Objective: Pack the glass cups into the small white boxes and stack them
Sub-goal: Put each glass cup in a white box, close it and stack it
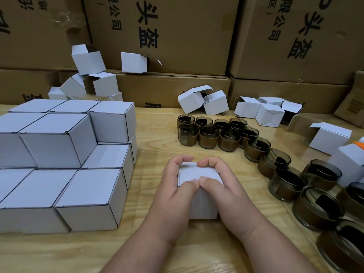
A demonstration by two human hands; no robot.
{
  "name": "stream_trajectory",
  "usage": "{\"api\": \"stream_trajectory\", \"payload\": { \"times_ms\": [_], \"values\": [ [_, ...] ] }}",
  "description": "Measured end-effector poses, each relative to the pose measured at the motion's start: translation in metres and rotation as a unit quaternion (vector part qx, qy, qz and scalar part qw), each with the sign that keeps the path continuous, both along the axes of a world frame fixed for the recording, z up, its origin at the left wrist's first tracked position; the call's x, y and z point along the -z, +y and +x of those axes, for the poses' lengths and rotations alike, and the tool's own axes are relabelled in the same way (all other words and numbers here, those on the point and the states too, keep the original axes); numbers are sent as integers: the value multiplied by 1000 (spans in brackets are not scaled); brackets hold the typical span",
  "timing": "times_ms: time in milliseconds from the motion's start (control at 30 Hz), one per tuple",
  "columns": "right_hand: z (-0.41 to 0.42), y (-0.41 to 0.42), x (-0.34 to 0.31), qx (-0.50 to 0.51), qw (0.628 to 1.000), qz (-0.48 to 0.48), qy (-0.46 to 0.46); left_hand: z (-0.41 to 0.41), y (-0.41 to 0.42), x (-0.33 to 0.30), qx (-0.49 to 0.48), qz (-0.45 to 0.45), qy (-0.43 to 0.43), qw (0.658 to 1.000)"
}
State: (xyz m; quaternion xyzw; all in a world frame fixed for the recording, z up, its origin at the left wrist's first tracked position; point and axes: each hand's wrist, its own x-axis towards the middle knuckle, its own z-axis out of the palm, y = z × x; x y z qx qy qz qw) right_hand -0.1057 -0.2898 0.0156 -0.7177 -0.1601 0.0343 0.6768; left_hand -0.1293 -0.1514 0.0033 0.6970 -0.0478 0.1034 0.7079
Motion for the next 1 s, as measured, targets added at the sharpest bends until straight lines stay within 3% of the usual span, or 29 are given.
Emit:
{"api": "stream_trajectory", "payload": {
  "times_ms": [267, 600, 833, 1000],
  "values": [
    [3, -9, 1, -23, 999, -31, 28, 5, 2, 4, 3, 11, 5, 1000],
    [7, -15, 0, 13, 999, -44, -5, 2, -4, 0, -72, 25, 2, 997],
    [9, -26, 4, -48, 992, -112, -44, 4, -2, 1, -80, 23, 41, 996],
    [11, -13, 6, 39, 997, -24, -63, 5, 3, -3, -74, -18, 63, 995]
  ]
}}
